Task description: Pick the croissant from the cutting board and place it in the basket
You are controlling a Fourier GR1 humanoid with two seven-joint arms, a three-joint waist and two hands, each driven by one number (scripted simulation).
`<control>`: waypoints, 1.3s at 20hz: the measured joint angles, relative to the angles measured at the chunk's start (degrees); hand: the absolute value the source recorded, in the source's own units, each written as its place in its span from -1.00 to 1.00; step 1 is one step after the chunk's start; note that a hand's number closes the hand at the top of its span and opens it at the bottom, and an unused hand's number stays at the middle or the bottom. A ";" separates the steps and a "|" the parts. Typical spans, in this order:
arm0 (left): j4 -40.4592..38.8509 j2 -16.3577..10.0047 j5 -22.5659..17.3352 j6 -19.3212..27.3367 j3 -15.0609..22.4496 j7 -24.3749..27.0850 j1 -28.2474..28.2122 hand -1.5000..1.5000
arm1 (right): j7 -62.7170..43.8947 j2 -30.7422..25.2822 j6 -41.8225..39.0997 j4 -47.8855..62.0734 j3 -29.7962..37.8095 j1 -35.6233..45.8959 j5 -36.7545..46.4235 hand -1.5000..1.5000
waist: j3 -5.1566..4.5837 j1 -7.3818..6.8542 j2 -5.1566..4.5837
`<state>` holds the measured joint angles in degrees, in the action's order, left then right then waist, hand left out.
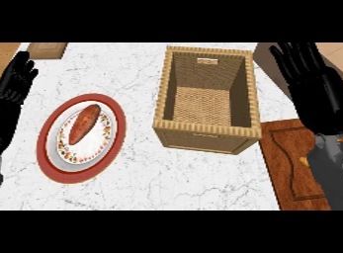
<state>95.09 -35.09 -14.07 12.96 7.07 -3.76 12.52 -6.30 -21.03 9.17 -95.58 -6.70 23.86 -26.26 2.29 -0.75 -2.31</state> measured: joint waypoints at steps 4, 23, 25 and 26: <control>-3.87 2.73 -0.83 0.38 2.23 -3.46 -4.71 0.00 | 3.75 -2.08 -3.81 3.33 4.87 -2.25 -2.40 1.00 | -1.36 0.51 1.03; -12.65 9.84 -4.06 -0.42 5.22 -5.71 -18.43 0.00 | -0.88 -19.41 0.28 10.25 -2.00 -5.56 31.61 -1.00 | -2.16 1.52 3.09; -12.41 9.93 -3.93 -0.19 5.24 -5.99 -18.73 0.00 | -5.69 -25.00 -2.86 8.78 -1.76 -4.57 33.48 -1.00 | -2.12 1.92 3.22; -12.37 9.90 -4.05 -0.20 5.05 -6.20 -18.80 0.00 | -8.15 -27.58 -4.85 7.74 -1.44 -3.85 33.73 -1.00 | -2.11 1.99 3.25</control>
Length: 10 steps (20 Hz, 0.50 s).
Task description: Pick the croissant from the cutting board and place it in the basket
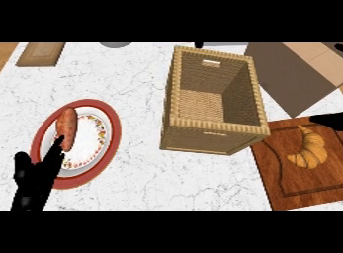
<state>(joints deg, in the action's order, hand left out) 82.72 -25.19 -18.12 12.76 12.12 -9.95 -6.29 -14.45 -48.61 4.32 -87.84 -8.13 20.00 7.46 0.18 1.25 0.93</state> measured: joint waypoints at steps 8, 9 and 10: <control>0.81 0.61 0.87 0.55 0.20 -0.58 -0.66 0.00 | -13.82 -17.43 -22.13 -7.10 4.43 3.11 -9.63 -1.00 | 0.07 0.33 0.04; 1.49 0.47 0.90 0.77 0.20 -1.31 -0.80 0.00 | -14.59 -19.21 -25.16 -6.96 5.07 2.96 -11.58 -1.00 | 0.05 0.28 0.01; 1.44 0.68 0.99 0.72 0.28 -1.18 -0.85 0.00 | -15.88 -20.91 -28.03 -7.08 5.62 3.25 -13.52 -1.00 | 0.06 0.21 -0.05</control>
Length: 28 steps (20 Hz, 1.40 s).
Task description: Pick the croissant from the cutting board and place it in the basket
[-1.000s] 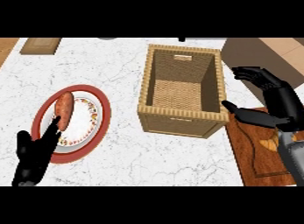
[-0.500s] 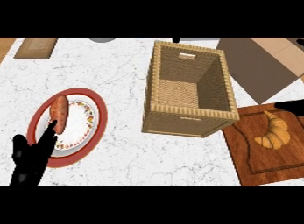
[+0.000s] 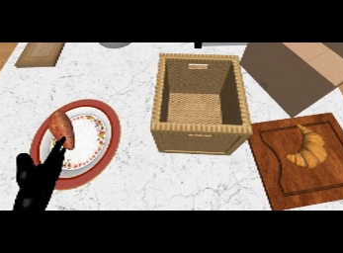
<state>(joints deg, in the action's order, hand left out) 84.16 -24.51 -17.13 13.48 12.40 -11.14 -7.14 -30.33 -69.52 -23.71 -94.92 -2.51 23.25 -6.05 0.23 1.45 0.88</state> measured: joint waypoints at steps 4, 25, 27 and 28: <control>-0.63 0.19 -0.36 -1.11 -0.46 0.08 0.32 0.00 | -3.55 -5.39 -9.48 -0.23 2.31 -0.25 -6.61 -1.00 | 0.11 -0.17 -0.11; -0.44 2.91 2.47 -3.76 -1.39 -0.58 0.23 0.00 | -1.57 8.50 -8.52 -6.40 6.46 -13.53 4.38 -1.00 | 0.48 -1.50 -0.33; -0.59 3.15 2.75 -4.20 -1.59 -0.05 0.28 0.00 | -0.38 10.43 -7.67 -5.08 5.40 -13.40 7.20 -1.00 | 0.47 -1.75 -0.37; -0.05 3.30 3.05 -3.89 -1.59 -0.47 0.12 0.00 | -0.38 11.61 -7.05 -5.29 4.53 -13.74 8.70 -1.00 | 0.43 -1.77 -0.42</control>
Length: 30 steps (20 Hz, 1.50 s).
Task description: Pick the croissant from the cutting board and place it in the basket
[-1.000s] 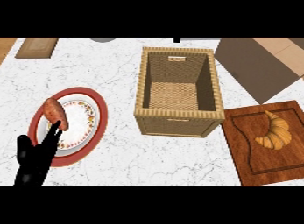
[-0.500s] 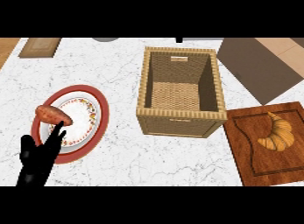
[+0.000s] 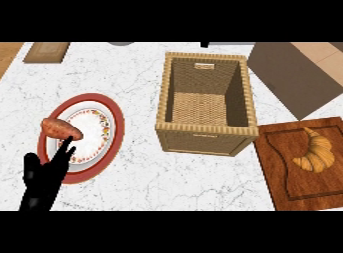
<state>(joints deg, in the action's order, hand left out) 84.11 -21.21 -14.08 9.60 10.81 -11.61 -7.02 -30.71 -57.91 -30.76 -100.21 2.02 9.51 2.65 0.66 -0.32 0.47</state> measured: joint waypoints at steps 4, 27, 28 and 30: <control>-0.93 0.12 -0.23 -1.53 -0.89 0.41 0.20 0.00 | 1.46 2.73 0.91 1.68 -2.15 -0.80 5.25 -1.00 | 0.08 -0.02 0.05; -0.01 3.08 3.72 -2.44 -3.16 -2.07 0.16 0.00 | 16.35 14.91 7.84 16.11 -4.52 -1.79 24.02 -1.00 | 0.01 0.07 0.05; -0.33 3.18 3.64 -2.89 -3.31 -2.01 0.31 0.00 | 16.85 15.39 7.93 16.82 -4.64 -1.53 24.55 -1.00 | 0.05 0.06 0.07; -0.26 3.48 4.17 -3.01 -3.52 -1.20 0.04 0.00 | 16.91 16.69 8.36 17.70 -4.82 -0.85 25.66 -1.00 | 0.01 0.03 0.06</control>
<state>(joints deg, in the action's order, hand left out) 83.85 -17.74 -9.91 6.59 7.29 -12.81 -6.98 -13.80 -41.22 -22.40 -82.51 -2.80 8.67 28.31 0.67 -0.29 0.53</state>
